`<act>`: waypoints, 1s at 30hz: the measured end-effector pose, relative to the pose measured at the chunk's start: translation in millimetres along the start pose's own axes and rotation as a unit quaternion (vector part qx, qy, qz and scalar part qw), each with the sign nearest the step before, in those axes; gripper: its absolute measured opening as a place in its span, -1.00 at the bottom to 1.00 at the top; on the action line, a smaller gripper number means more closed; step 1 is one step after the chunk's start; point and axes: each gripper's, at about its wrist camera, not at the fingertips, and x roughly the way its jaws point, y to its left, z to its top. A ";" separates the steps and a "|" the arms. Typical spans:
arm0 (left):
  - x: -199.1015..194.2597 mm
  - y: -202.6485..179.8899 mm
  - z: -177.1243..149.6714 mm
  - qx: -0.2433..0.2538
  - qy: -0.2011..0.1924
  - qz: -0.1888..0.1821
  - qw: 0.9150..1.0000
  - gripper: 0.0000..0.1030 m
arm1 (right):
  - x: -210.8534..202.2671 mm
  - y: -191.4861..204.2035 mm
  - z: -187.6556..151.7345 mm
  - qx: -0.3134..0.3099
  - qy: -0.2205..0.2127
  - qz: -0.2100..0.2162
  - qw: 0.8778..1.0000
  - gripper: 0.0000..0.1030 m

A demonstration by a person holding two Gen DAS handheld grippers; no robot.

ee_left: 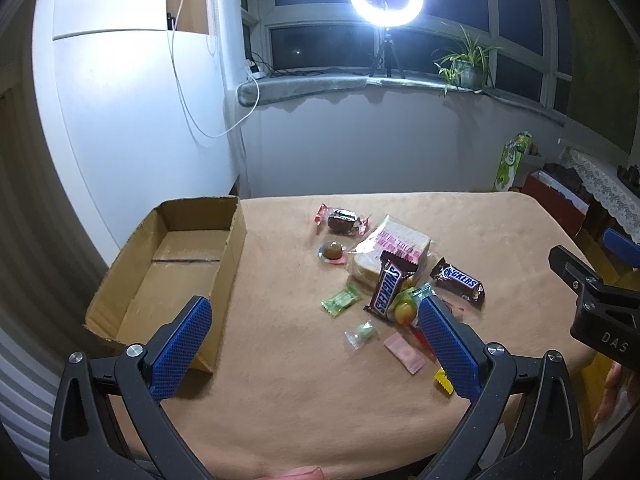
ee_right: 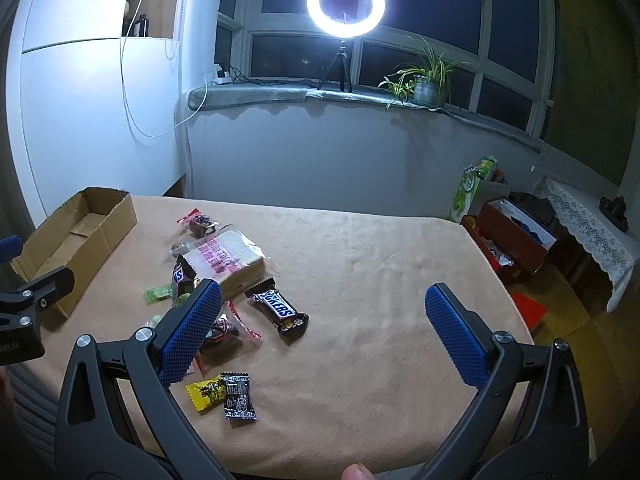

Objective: Organize snacks

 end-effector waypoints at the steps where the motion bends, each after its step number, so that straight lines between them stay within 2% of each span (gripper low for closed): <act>1: 0.7 0.1 0.1 0.000 0.001 0.001 1.000 0.99 | 0.8 -0.4 -0.2 0.001 0.000 0.002 1.000 1.00; 30: 1.6 -2.0 -2.0 0.005 0.007 0.003 1.000 0.99 | 3.0 -2.2 -3.3 0.004 0.003 -0.002 1.000 1.00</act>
